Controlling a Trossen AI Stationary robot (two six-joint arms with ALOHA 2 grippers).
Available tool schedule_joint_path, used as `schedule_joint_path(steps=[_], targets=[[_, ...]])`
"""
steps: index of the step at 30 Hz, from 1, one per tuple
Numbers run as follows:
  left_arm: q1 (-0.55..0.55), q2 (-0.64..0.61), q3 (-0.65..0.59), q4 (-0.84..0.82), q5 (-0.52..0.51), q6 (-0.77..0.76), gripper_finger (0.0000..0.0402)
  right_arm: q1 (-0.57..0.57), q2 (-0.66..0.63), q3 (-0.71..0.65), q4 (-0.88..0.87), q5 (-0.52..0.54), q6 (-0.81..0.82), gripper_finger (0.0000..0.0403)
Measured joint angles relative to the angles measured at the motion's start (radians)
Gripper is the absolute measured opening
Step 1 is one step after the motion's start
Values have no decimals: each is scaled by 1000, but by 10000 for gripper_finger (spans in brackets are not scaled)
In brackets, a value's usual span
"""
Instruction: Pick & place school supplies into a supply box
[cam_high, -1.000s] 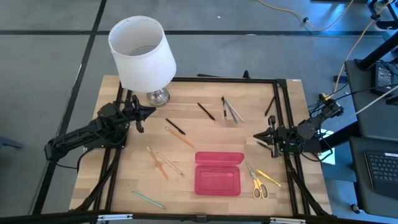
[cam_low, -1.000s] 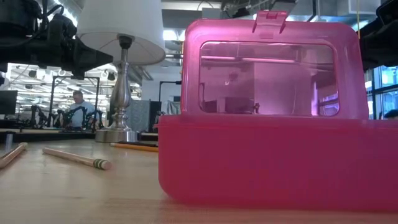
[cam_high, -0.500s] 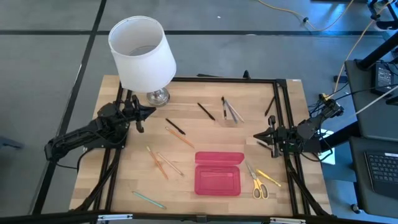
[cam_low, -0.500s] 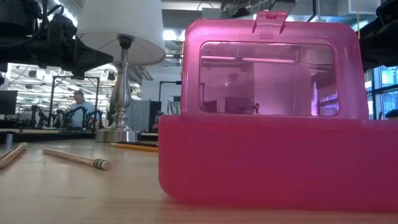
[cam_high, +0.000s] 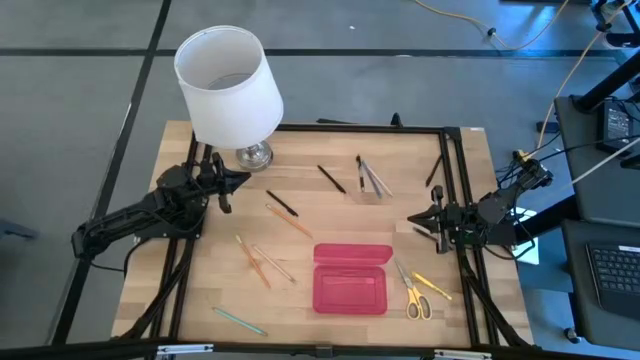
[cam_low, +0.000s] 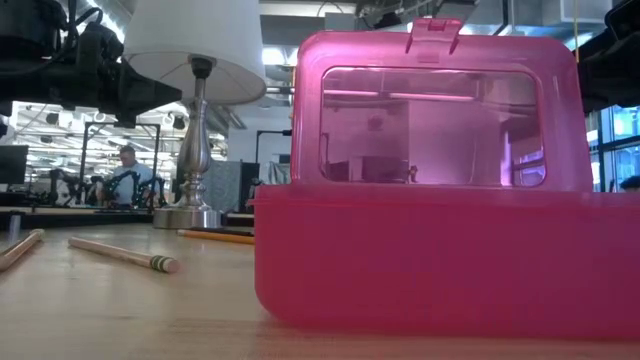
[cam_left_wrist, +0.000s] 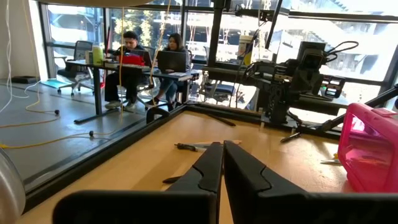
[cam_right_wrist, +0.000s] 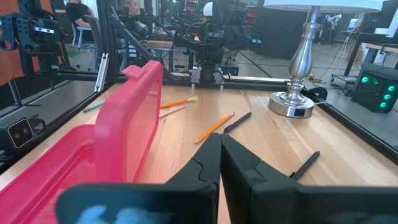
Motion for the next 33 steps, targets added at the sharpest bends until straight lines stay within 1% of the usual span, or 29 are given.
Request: schedule_joint_path(steps=[6,15,18,21,25,28,33], targets=[[0,0,0,0,0,1,13,0,0,0,0,0,0,14],[0,0,0,0,0,0,8,0,0,0,0,-1,-4,19],[0,0,0,0,0,0,11,0,0,0,0,-27,-3,40],[0,0,0,0,0,0,13,0,0,0,3,-27,14,75],[0,0,0,0,0,1,11,0,0,0,11,-28,122,115],[0,0,0,0,0,0,8,0,0,0,13,-29,235,128],[0,0,0,0,0,0,10,-2,2,25,28,-34,256,129]])
